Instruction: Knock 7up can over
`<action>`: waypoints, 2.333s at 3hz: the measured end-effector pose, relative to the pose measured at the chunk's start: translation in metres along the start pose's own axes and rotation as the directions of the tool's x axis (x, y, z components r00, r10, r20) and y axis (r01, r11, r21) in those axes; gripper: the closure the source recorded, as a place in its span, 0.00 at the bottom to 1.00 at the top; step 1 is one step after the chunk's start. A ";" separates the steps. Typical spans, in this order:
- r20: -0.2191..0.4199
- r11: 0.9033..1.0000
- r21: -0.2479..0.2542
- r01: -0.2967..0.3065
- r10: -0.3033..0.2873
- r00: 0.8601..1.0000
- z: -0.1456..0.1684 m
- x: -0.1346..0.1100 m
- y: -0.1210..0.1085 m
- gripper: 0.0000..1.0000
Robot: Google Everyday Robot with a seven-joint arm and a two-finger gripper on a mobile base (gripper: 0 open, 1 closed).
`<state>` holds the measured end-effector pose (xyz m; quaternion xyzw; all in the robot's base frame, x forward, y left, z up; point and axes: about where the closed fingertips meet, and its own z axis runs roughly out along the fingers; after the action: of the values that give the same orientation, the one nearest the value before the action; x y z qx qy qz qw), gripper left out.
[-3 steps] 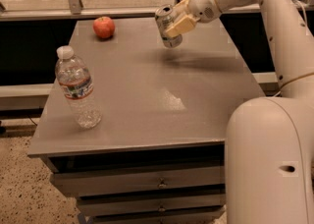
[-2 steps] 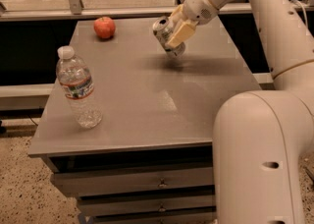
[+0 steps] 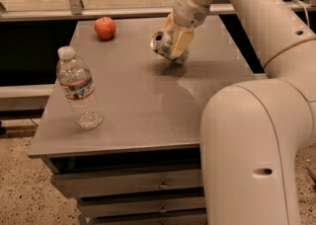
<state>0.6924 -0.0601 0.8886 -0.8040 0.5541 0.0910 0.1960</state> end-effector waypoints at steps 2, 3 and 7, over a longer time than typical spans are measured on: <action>-0.041 0.984 -0.106 0.140 -0.145 0.989 0.021 -0.014 0.024 0.17; 0.017 0.977 -0.130 0.170 -0.169 0.985 0.026 -0.020 0.033 0.00; 0.401 0.979 0.116 -0.166 0.107 0.910 -0.078 0.043 0.050 0.00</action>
Offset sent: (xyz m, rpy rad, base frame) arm -0.0714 0.0043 -0.0227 -0.1463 0.1192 0.2712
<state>0.6562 -0.1450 0.9330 -0.7117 0.5636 0.2227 0.3552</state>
